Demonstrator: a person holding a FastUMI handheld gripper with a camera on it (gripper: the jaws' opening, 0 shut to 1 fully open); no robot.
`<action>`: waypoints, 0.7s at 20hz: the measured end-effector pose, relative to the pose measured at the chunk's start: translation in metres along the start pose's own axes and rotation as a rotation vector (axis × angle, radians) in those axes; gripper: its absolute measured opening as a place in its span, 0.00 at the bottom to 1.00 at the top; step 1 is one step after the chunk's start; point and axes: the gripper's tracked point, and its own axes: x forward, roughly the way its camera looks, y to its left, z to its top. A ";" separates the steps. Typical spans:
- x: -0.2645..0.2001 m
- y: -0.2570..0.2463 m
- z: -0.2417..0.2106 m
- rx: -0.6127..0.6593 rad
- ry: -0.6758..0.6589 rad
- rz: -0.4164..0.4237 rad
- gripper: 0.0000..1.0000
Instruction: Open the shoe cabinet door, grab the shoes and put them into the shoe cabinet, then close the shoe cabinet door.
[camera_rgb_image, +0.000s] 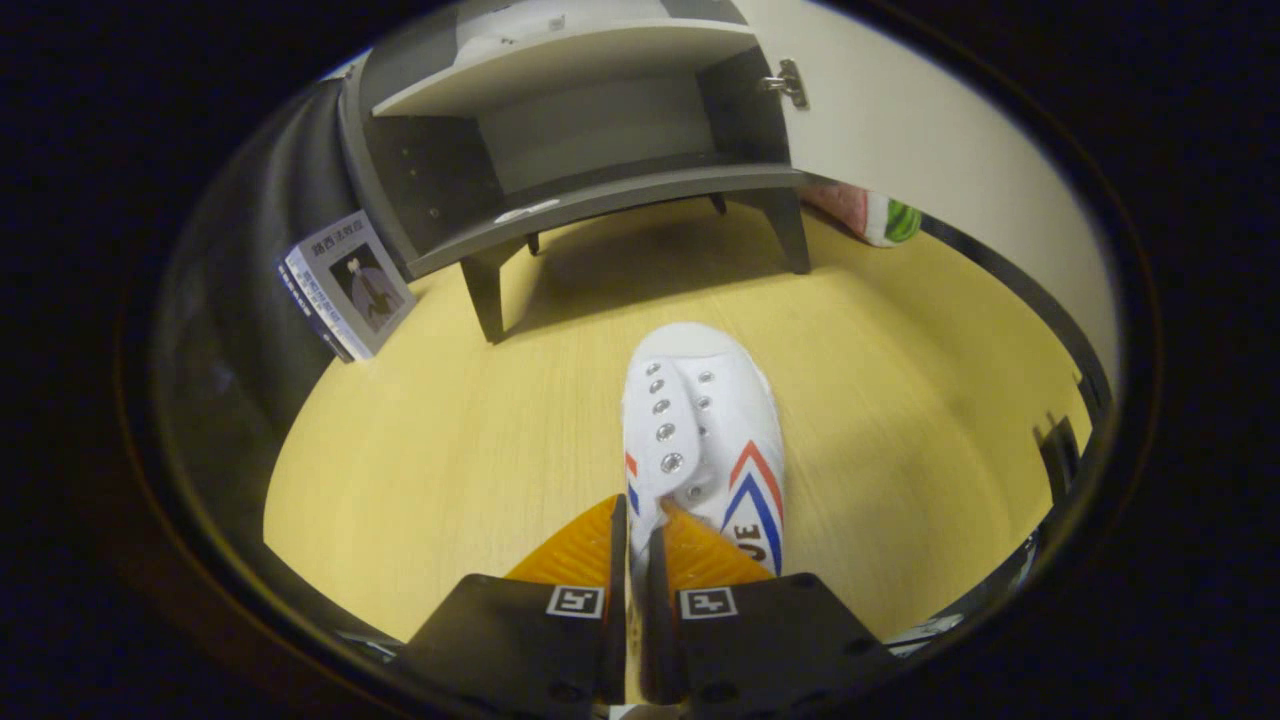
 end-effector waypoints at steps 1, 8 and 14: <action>0.001 0.000 -0.001 -0.026 0.002 -0.006 0.10; -0.018 0.003 0.044 -0.038 -0.095 -0.069 0.02; -0.037 0.004 0.082 -0.004 -0.162 -0.096 0.02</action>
